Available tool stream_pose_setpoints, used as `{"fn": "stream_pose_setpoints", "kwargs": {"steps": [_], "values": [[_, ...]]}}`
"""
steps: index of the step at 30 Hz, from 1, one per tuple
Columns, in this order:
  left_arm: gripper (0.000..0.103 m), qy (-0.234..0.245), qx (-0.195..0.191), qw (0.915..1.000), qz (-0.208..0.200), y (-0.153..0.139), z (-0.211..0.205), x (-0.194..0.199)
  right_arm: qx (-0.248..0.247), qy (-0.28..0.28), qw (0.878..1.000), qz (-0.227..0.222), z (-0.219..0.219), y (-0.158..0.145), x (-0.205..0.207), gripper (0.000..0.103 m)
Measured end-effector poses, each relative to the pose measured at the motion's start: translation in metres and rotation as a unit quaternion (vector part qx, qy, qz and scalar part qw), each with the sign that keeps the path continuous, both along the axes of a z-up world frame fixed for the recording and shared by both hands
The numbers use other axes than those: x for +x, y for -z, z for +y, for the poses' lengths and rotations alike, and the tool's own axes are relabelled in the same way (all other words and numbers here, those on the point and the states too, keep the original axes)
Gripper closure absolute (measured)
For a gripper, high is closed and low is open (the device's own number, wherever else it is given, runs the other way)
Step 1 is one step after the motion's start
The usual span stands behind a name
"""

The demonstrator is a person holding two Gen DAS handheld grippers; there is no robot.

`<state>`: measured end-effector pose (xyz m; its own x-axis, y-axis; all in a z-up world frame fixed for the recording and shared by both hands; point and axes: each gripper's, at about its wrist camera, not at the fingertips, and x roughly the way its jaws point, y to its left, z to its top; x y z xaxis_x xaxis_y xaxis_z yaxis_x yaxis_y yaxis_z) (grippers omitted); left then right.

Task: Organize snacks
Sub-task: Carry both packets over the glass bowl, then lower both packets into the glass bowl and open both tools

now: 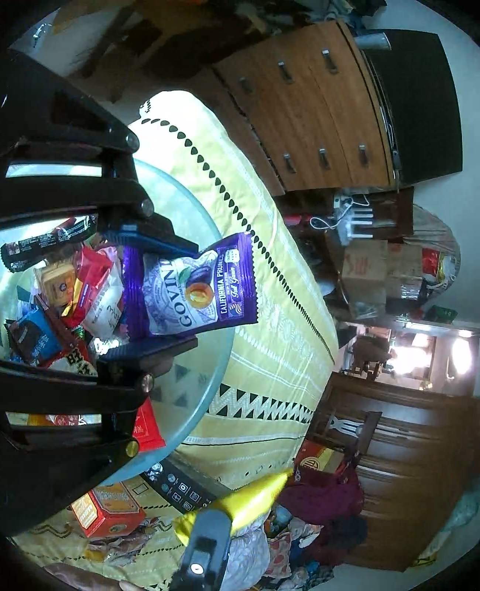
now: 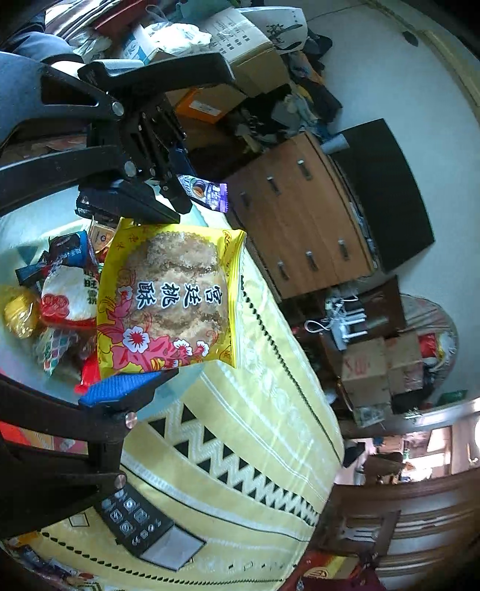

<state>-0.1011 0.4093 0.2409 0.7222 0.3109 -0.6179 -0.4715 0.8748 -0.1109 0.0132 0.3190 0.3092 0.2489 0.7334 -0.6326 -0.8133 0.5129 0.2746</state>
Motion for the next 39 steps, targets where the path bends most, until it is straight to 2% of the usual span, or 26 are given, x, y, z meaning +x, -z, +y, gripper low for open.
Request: {"fn": "stream_pose_setpoints", "kwargs": {"steps": [39], "values": [[0.060,0.005,-0.011,0.9999,0.010,0.006,0.017,-0.002,-0.031,-0.011,0.999,0.008,0.018,0.026,0.000,0.027]]}}
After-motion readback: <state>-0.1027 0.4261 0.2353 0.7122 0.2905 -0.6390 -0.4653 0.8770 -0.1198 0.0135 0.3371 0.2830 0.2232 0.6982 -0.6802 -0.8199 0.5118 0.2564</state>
